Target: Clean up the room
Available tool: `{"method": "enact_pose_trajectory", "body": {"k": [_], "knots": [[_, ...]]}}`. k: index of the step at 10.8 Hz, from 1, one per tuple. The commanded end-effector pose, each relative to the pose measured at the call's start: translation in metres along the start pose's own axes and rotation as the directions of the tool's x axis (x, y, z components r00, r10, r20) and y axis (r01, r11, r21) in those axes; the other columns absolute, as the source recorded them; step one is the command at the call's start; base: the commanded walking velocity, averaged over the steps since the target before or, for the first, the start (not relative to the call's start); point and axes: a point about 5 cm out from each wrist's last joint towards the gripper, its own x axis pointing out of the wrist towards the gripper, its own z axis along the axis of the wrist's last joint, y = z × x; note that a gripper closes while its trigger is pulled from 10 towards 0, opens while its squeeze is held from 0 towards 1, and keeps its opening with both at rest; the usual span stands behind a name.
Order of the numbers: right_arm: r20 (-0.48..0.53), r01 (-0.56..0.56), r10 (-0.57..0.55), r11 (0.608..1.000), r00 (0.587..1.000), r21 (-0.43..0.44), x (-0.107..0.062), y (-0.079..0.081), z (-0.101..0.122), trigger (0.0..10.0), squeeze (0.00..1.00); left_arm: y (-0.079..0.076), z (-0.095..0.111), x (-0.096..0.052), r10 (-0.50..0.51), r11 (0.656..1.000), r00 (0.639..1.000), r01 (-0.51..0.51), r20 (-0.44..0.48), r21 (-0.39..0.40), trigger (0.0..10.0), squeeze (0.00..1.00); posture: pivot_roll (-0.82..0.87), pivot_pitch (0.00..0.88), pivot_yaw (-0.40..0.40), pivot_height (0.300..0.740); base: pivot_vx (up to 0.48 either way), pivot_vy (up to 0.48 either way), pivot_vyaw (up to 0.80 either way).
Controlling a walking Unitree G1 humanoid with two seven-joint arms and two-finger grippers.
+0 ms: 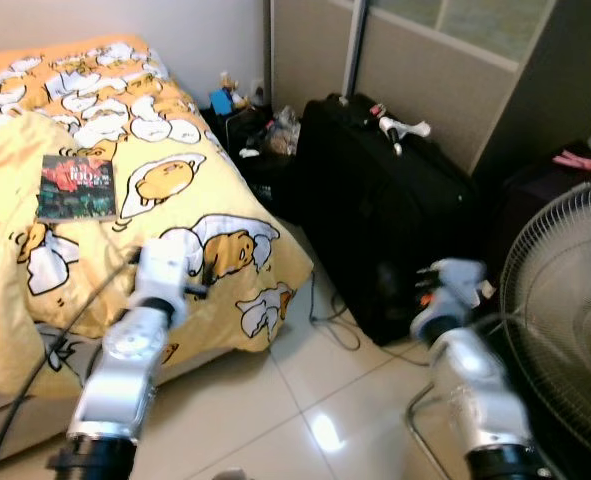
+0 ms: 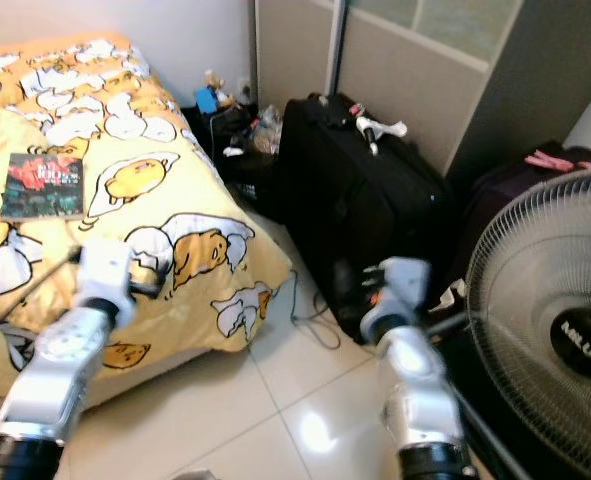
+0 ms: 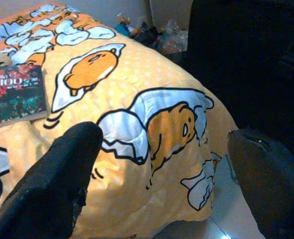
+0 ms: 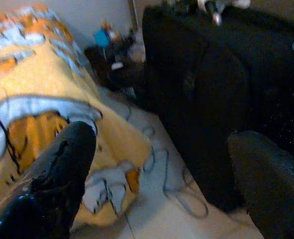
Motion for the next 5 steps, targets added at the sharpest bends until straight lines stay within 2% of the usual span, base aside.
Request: {"method": "enact_pose_trajectory", "body": {"k": [1,2,3,4,5], "knots": [[-0.004,0.005,-0.005,0.999,1.000,-0.052,0.004,0.004,0.001,10.0,1.00,-0.003,0.006,0.004,-0.009,1.000,1.000,0.009,0.014,-0.007,10.0,0.00,0.02,0.000,-0.025,0.740,0.000,0.274,0.00],[-0.022,0.029,-0.032,0.995,0.999,-0.092,0.002,0.008,-0.008,10.0,1.00,-0.006,0.006,0.004,-0.025,1.000,1.000,0.025,0.017,-0.004,10.0,0.00,0.02,0.000,-0.031,0.740,0.000,0.277,0.00],[0.001,0.024,-0.024,0.997,1.000,-0.079,0.003,0.015,-0.006,10.0,1.00,-0.005,0.013,0.004,-0.026,0.999,0.999,0.028,0.032,-0.040,10.0,0.00,0.02,0.000,-0.028,0.740,0.000,0.311,0.00],[-0.048,0.027,-0.030,0.998,0.998,-0.060,0.004,0.017,-0.008,10.0,1.00,-0.006,0.016,0.004,-0.041,0.998,0.998,0.043,0.040,-0.041,10.0,0.00,0.02,0.000,-0.021,0.740,0.000,0.326,0.00],[-0.037,0.017,-0.019,0.999,0.999,-0.044,0.006,0.020,-0.005,10.0,1.00,-0.006,0.017,0.003,-0.049,0.998,0.998,0.051,0.043,-0.034,10.0,0.00,0.02,0.000,-0.014,0.740,0.000,0.326,0.00]]}}
